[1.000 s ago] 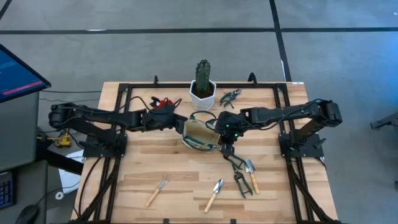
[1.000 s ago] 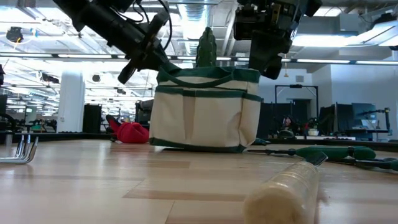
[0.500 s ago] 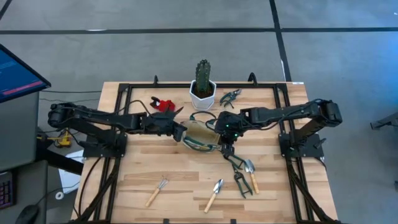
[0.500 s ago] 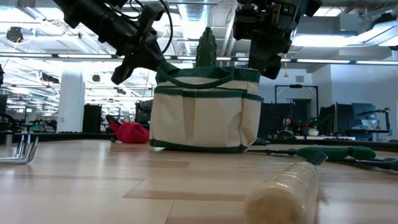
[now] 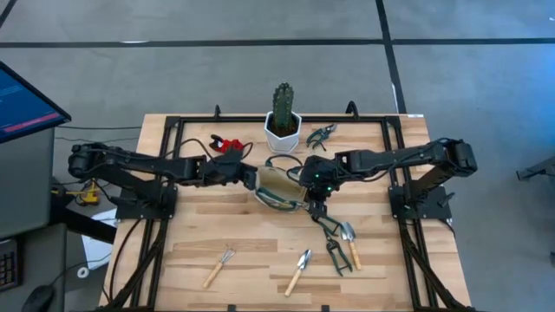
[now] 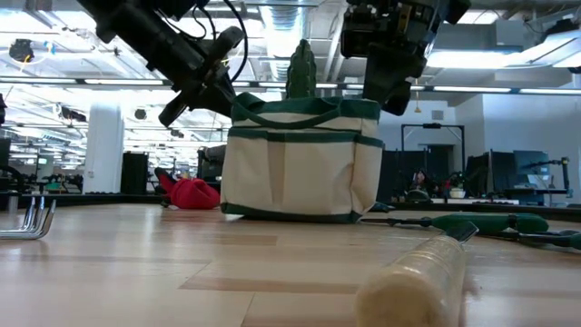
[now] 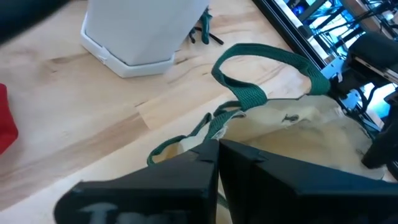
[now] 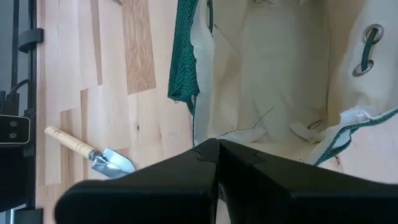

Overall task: Pick & Place Garden tools in Gardening bag
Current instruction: Prepare the gardening bag

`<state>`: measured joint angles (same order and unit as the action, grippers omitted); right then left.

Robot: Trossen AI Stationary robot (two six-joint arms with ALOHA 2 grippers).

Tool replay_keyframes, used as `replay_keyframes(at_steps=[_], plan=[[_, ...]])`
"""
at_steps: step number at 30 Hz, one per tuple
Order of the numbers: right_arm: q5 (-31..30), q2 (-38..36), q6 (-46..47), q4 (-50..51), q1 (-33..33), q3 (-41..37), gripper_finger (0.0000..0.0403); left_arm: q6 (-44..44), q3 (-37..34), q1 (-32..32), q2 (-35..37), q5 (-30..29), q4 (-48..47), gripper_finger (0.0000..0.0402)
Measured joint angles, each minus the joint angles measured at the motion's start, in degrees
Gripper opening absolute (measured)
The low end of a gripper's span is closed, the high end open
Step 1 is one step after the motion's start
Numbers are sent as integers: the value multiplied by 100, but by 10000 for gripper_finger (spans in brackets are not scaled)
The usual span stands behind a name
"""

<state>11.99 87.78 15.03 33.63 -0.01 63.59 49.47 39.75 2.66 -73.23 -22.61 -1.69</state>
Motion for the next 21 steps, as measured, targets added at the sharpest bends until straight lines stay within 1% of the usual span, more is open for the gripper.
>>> replay_keyframes(at_steps=[6, 12, 17, 21], plan=[[-1, 0, -18, -9, 0, 0, 0, -31, 0, -38, 0, 57, 102, 1], [-21, 0, -53, -179, -11, 0, 0, -124, 2, -59, 94, 542, 533, 1], [-328, 0, -133, -439, -16, 0, 0, -161, 4, -191, 319, 601, 627, 1], [-412, 0, -195, -670, -98, 0, 0, -188, 0, -304, 503, 604, 619, 1]])
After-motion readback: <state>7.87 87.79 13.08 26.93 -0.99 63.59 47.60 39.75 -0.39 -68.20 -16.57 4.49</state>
